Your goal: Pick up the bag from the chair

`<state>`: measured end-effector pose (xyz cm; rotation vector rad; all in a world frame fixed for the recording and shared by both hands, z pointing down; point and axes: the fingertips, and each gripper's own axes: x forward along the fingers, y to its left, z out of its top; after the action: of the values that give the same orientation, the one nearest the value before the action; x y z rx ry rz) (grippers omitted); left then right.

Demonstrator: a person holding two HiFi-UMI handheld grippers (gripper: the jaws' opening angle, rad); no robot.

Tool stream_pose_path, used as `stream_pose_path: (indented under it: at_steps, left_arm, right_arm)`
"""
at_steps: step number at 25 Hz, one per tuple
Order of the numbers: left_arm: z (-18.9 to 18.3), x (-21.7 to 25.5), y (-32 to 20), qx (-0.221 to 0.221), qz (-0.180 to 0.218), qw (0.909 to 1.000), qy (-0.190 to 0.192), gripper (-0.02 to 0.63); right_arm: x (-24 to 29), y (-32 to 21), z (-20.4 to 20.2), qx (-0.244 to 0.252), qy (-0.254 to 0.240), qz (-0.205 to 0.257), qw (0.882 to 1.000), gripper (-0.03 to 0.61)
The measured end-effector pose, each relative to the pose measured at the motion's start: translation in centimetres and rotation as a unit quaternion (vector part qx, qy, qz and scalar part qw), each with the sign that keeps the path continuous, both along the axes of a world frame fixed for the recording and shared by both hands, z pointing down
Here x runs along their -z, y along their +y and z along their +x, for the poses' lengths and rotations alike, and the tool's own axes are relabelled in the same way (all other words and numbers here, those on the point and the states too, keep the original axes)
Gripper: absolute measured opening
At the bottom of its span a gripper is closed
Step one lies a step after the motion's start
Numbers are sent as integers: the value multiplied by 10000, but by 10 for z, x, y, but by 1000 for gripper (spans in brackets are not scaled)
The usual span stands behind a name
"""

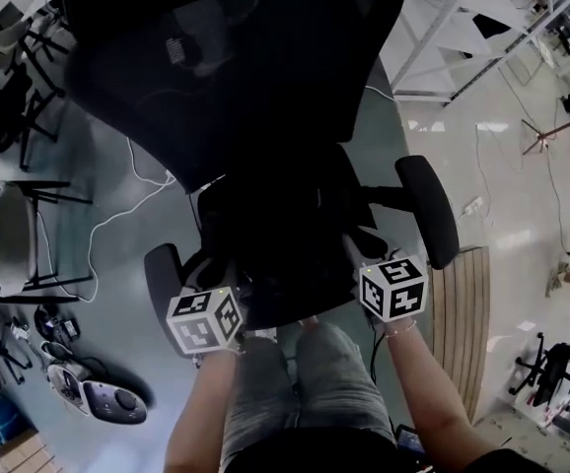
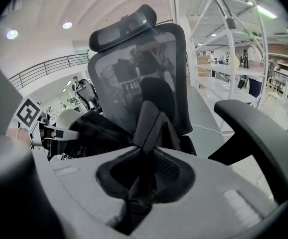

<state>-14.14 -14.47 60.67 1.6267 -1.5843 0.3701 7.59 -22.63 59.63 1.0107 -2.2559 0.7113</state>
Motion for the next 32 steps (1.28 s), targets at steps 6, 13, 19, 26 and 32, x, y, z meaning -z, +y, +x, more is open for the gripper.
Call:
stream_pose_path:
  at_steps: [6, 13, 19, 26, 32]
  left_arm:
    - [-1, 54, 1, -136, 408, 9990, 109, 69]
    - [-2, 117, -2, -298, 898, 9950, 312, 69]
    - [-10, 168, 7, -282, 1304, 9897, 524, 69]
    - [-19, 223, 9, -230, 1910, 9801, 491, 69]
    - [-28, 248, 13, -231, 2281, 9725, 410, 69]
  right_arm:
    - [54, 7, -2, -203, -224, 315, 9990, 54]
    - [119, 7, -6, -200, -459, 751, 9959, 54]
    - [176, 19, -13, -102, -751, 1147, 9905, 55]
    - [227, 22, -25, 175, -980, 1642, 9814, 55]
    - [252, 30, -35, 315, -1110, 1866, 9756, 55]
